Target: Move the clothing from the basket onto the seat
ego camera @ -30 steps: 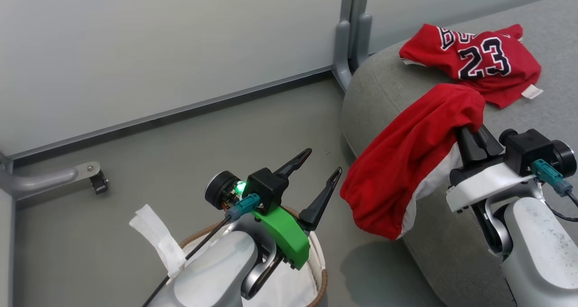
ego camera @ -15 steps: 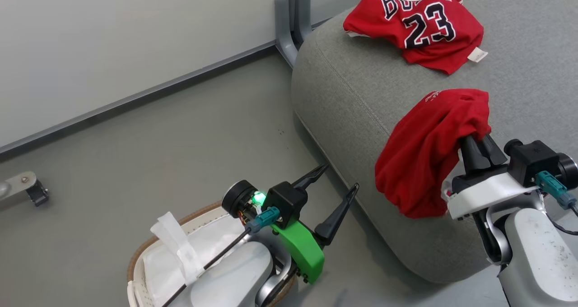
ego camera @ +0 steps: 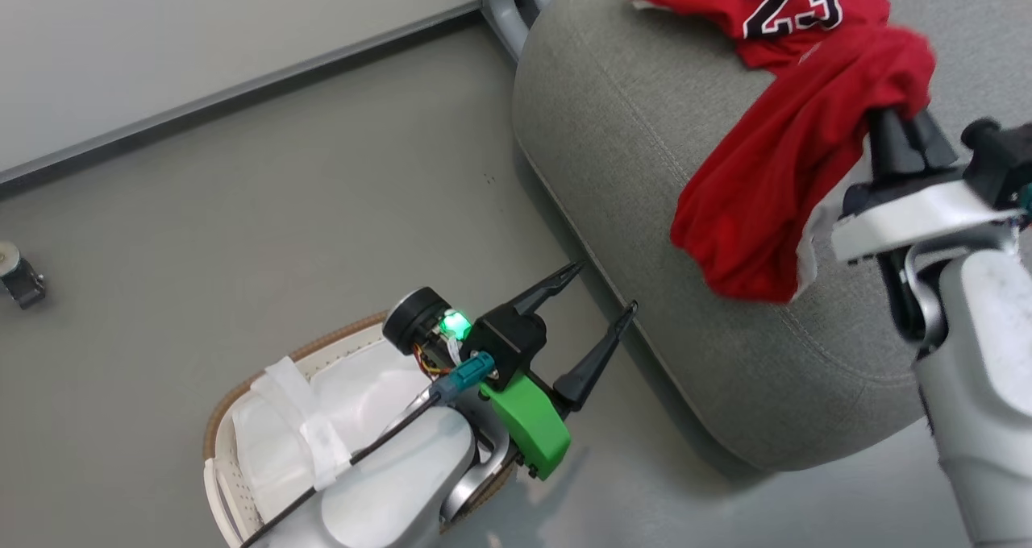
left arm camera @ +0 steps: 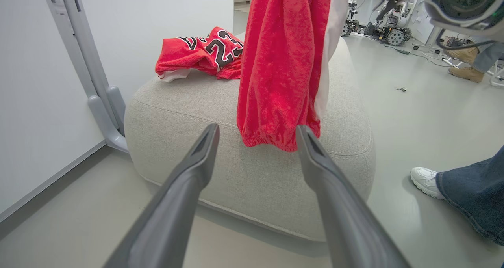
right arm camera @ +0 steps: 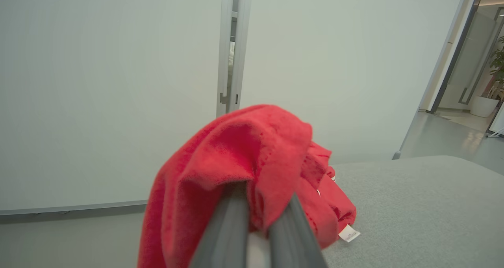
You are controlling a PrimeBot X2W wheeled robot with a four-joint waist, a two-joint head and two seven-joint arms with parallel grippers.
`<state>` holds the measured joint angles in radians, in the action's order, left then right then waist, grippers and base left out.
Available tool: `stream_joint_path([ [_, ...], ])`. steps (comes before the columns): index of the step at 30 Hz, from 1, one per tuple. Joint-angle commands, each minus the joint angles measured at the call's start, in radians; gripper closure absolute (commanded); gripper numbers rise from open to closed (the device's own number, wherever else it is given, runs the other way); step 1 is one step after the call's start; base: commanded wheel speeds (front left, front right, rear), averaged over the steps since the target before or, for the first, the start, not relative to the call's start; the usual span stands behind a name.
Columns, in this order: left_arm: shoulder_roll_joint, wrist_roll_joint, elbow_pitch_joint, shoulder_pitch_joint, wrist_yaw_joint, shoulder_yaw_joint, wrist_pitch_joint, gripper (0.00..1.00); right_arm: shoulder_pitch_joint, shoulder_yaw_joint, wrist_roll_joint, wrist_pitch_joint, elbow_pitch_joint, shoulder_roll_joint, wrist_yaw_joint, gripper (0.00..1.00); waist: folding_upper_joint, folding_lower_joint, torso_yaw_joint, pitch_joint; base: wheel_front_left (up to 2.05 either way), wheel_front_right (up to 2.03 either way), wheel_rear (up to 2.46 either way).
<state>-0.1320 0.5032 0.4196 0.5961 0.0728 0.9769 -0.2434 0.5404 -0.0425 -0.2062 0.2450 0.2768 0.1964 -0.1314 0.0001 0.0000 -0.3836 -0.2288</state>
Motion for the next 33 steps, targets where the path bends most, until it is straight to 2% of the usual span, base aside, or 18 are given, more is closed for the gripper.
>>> stream_joint_path([
  [1, -0.019, -0.004, -0.016, 0.023, -0.011, -0.007, 0.003, 0.00, 0.062, 0.010, -0.007, -0.009, 0.010, 0.016, 0.001, 1.00, -0.0001, 0.0000, 0.032, -0.069, 0.00, 0.00, 0.00],
  [6, -0.064, -0.031, -0.088, 0.061, -0.040, -0.024, 0.027, 0.00, 0.279, 0.035, -0.022, -0.062, 0.060, 0.058, 0.001, 1.00, -0.0001, 0.0000, 0.055, -0.164, 0.00, 0.00, 0.00],
  [10, -0.099, -0.047, -0.155, 0.086, -0.067, -0.041, 0.049, 0.00, 0.458, 0.099, -0.027, -0.119, 0.114, 0.101, 0.001, 1.00, -0.0001, 0.0000, 0.076, -0.238, 0.00, 0.00, 0.00],
  [14, -0.128, -0.060, -0.212, 0.121, -0.083, -0.053, 0.076, 0.00, 0.622, 0.170, 0.027, -0.182, 0.189, 0.164, 0.001, 1.00, -0.0001, 0.0000, 0.117, -0.318, 0.00, 0.00, 0.00],
  [18, -0.146, -0.074, -0.242, 0.142, -0.089, -0.054, 0.089, 0.00, 0.729, 0.233, 0.110, -0.201, 0.265, 0.225, 0.001, 1.00, -0.0001, 0.0000, 0.160, -0.375, 0.00, 0.00, 0.00],
  [24, -0.155, -0.085, -0.243, 0.154, -0.080, -0.039, 0.089, 0.00, 0.762, 0.320, 0.221, -0.189, 0.413, 0.258, 0.001, 1.00, -0.0001, 0.0000, 0.213, -0.412, 0.00, 0.00, 0.00],
  [33, -0.159, -0.091, -0.242, 0.166, -0.079, -0.030, 0.087, 0.00, 0.695, 0.502, 0.373, -0.137, 0.631, 0.199, 0.001, 1.00, -0.0001, 0.0000, 0.231, -0.448, 0.00, 0.00, 0.00],
])
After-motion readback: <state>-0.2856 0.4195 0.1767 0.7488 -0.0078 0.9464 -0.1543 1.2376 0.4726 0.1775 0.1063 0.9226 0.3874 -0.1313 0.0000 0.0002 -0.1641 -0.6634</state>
